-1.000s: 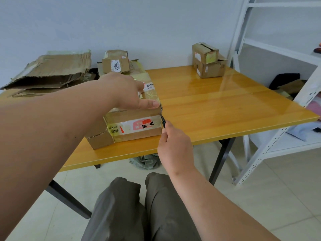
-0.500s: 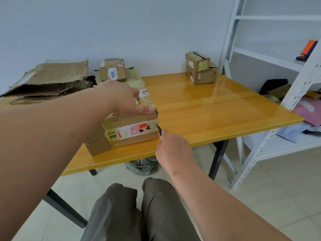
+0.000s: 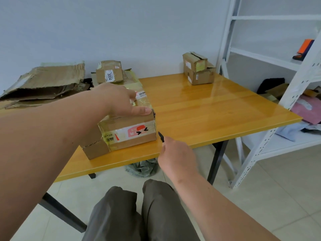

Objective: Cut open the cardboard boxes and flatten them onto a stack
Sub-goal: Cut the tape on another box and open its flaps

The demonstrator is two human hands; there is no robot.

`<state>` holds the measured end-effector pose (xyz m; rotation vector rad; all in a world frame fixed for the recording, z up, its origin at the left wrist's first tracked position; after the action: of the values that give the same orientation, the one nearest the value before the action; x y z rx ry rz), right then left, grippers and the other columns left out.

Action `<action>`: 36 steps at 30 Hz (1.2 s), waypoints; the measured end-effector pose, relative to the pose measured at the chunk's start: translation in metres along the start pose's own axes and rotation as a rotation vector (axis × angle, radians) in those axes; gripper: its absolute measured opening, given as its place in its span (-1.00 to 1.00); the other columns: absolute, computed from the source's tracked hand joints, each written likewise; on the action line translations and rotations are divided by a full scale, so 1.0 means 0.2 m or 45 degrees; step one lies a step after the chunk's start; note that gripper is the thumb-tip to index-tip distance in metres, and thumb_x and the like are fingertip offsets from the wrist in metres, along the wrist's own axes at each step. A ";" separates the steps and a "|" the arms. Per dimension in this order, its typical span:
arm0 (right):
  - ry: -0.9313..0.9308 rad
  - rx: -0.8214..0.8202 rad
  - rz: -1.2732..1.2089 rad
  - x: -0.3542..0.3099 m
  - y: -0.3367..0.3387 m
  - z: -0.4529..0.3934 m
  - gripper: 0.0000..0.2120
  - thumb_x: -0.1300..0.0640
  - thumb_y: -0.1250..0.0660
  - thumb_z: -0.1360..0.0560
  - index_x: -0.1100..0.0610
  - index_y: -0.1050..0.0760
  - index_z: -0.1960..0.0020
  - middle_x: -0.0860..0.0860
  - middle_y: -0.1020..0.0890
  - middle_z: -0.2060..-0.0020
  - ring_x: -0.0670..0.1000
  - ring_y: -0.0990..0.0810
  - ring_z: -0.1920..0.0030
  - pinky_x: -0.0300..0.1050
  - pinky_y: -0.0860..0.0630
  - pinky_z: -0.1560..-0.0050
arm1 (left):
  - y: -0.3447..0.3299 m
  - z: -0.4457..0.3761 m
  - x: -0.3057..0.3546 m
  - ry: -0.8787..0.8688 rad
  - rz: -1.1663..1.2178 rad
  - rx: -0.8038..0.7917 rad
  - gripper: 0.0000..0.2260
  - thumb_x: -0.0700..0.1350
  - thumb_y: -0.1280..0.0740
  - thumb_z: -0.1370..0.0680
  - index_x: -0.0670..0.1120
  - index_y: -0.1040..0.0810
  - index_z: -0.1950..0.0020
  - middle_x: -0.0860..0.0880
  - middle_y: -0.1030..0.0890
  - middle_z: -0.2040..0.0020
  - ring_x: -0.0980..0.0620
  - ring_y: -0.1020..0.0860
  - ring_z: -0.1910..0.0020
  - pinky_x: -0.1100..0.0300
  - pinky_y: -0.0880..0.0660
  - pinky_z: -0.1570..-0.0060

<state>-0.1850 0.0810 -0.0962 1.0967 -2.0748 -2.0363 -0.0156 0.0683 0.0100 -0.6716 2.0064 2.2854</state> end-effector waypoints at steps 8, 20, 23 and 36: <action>0.148 0.192 -0.070 -0.07 0.03 -0.02 -0.78 0.16 -0.10 -0.63 0.10 -0.43 -0.21 0.01 -0.54 0.23 0.05 -0.53 0.24 -0.12 -0.39 0.30 | -0.01 0.00 -0.01 0.019 0.029 0.013 0.03 0.67 0.19 -0.16 0.15 -0.34 -0.45 -0.01 -0.50 -0.33 -0.13 -0.50 -0.25 0.01 -0.50 -0.07; 0.020 -0.005 -0.127 0.08 -0.03 -0.02 -0.81 0.13 -0.09 -0.61 0.09 -0.46 0.09 -0.04 -0.54 0.30 0.04 -0.51 0.31 -0.14 -0.29 0.43 | 0.00 0.08 0.02 -0.014 0.067 -0.059 -0.14 0.62 0.13 -0.27 0.33 -0.04 -0.54 -0.05 -0.40 -0.41 -0.15 -0.45 -0.32 -0.02 -0.47 -0.15; -0.068 0.147 -0.589 0.15 0.05 -0.03 -0.85 0.10 -0.13 -0.60 0.03 -0.48 -0.01 -0.03 -0.55 0.37 0.02 -0.47 0.43 -0.03 -0.35 0.46 | -0.01 0.11 0.06 -0.124 -0.004 -0.176 -0.34 0.49 0.13 -0.40 0.44 0.15 -0.49 -0.10 -0.35 -0.41 -0.11 -0.48 -0.17 0.06 -0.41 -0.03; -0.026 0.123 -0.746 0.00 0.20 -0.31 -0.52 0.16 -0.32 -0.48 0.02 -0.37 -0.39 -0.09 -0.50 -0.08 -0.01 -0.49 -0.10 -0.10 -0.43 -0.02 | -0.07 0.33 -0.15 -0.135 0.459 -0.360 -0.29 0.37 -0.50 -0.17 0.27 -0.43 -0.28 0.11 -0.46 -0.32 0.01 -0.47 -0.25 -0.05 -0.43 -0.28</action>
<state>-0.1725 0.0232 -0.0513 1.8914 -2.0479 -2.1766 -0.0038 0.1406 0.0110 -0.1965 1.9047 2.7739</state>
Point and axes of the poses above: each hand's wrist, its own z-axis away from the middle knuckle, its own y-axis out of the back of the hand, x = y × z, the point moved 10 cm from there along -z, towards the middle knuckle
